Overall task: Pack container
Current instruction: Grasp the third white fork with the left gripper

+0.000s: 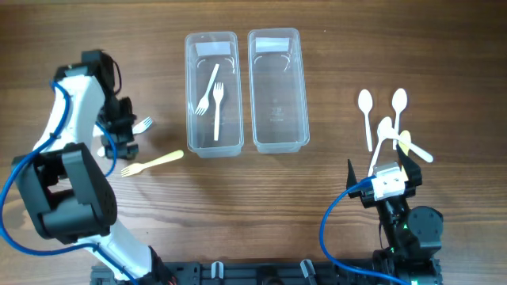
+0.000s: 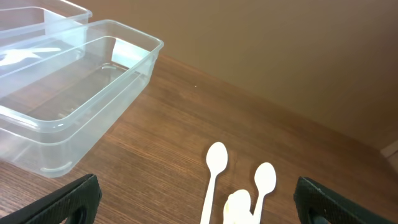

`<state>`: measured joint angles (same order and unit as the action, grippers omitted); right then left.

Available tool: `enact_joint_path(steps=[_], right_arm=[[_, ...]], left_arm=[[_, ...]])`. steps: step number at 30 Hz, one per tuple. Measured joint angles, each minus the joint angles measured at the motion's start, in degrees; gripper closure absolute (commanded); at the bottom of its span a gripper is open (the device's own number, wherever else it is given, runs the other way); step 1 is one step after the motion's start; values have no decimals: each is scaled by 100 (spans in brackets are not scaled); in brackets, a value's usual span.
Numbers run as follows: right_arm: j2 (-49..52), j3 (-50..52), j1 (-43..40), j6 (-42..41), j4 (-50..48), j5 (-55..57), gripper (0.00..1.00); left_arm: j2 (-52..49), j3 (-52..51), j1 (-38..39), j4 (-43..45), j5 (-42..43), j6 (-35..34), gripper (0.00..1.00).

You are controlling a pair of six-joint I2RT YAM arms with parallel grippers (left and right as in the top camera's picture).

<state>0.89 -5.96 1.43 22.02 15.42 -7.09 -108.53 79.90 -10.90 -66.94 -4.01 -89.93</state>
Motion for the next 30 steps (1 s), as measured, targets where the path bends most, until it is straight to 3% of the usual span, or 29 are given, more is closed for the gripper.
enact_joint_path(steps=[3,13,14,16,18,23,25,30], right_arm=[[0,0,0,2,2,0,0],[0,0,0,0,2,0,0],[0,0,0,2,2,0,0],[0,0,0,2,2,0,0],[0,0,0,0,2,0,0],[0,0,0,0,2,0,0],[0,0,0,0,2,0,0],[0,0,0,0,2,0,0]], left_arm=[[0,-319,-7,520,-192,-251,1],[-26,-656,-11,1700,-529,-476,14],[-44,-656,-11,1762,-542,-476,16],[-107,-656,-11,1856,-560,-490,30],[-201,-656,-11,1917,-573,-494,36],[-444,-656,-15,1943,-586,-514,35],[-501,-658,-15,1943,-586,-514,45],[-540,-658,-15,1941,-601,-514,88]])
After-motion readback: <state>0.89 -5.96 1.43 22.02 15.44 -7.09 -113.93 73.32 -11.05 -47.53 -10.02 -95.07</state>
